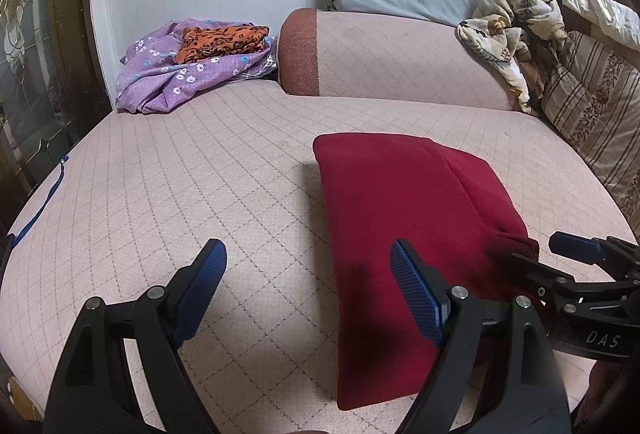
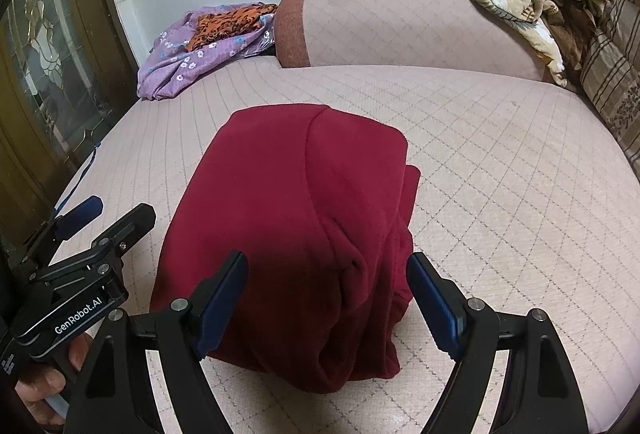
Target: Fold small clothes
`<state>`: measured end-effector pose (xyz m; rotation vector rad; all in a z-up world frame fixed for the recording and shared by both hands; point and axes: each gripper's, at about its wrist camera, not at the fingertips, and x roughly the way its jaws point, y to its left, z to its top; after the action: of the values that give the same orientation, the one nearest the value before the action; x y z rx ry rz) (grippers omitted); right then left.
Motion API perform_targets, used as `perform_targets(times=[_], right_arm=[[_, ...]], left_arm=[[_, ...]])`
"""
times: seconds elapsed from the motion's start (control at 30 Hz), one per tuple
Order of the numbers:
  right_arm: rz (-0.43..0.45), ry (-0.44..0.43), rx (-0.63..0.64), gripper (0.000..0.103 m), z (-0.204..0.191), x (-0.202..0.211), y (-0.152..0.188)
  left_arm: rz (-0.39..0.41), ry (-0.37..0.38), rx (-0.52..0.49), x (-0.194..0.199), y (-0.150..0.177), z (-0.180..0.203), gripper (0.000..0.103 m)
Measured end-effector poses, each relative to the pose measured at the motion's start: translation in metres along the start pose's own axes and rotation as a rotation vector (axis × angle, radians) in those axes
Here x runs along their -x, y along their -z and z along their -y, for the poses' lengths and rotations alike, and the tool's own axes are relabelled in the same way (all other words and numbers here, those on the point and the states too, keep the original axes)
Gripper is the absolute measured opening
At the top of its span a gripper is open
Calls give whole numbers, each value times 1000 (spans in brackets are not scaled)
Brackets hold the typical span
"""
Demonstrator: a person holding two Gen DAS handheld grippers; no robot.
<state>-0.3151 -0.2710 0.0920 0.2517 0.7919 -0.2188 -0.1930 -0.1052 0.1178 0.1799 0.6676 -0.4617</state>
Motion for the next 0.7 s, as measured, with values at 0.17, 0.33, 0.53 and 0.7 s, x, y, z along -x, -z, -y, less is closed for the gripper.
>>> perform_targets(times=[0.17,0.33,0.53,0.7], right_arm=[[-4,-1,0,83,0,-2,0],[-7,-6,-3,83,1,-4,0],[-14,-9,2,83,0,-7,-1],[-21,-9,5,83,-2,-10,-1]], left_arm=[[-9,2,-3,-3,0,0,84],[-9,3,-3,-3,0,0,84],[-13,3,-7,-4,0,1,84],[-11,3,-7,-4,0,1,84]])
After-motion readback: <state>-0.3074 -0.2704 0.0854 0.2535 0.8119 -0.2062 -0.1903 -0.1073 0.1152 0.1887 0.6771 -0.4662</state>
